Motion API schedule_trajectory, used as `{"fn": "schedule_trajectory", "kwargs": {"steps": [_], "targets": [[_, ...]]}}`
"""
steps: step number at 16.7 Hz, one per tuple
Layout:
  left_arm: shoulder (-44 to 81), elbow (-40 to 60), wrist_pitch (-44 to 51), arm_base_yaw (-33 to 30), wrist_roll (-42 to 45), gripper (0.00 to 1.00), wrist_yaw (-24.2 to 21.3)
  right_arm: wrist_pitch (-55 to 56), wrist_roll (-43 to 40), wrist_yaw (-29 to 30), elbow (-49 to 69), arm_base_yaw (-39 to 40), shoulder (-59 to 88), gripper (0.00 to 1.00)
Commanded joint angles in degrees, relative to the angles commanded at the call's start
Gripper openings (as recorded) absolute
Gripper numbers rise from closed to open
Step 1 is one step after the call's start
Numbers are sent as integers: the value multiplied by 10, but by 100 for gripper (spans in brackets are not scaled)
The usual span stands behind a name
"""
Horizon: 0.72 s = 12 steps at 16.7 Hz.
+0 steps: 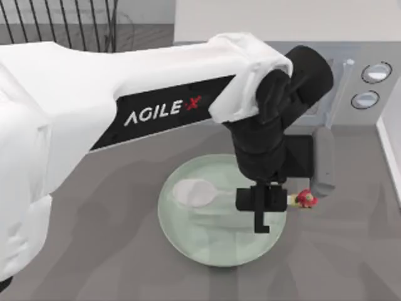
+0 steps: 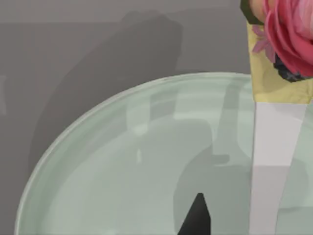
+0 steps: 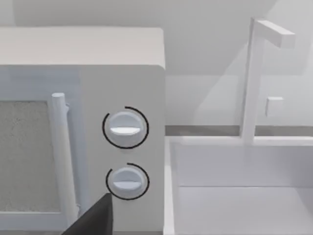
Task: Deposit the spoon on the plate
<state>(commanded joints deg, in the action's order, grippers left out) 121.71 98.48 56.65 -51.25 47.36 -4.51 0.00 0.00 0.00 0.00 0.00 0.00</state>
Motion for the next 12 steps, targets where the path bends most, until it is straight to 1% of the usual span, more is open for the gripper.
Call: {"fn": "schedule_trajectory", "kwargs": {"steps": [5,12], "targets": [[2,-7,-11,13,-11,0,12,0,0,0,0,0,0,100],[27,-20,-3,44,-35,0,37,0,0,0,0,0,0,100]]}}
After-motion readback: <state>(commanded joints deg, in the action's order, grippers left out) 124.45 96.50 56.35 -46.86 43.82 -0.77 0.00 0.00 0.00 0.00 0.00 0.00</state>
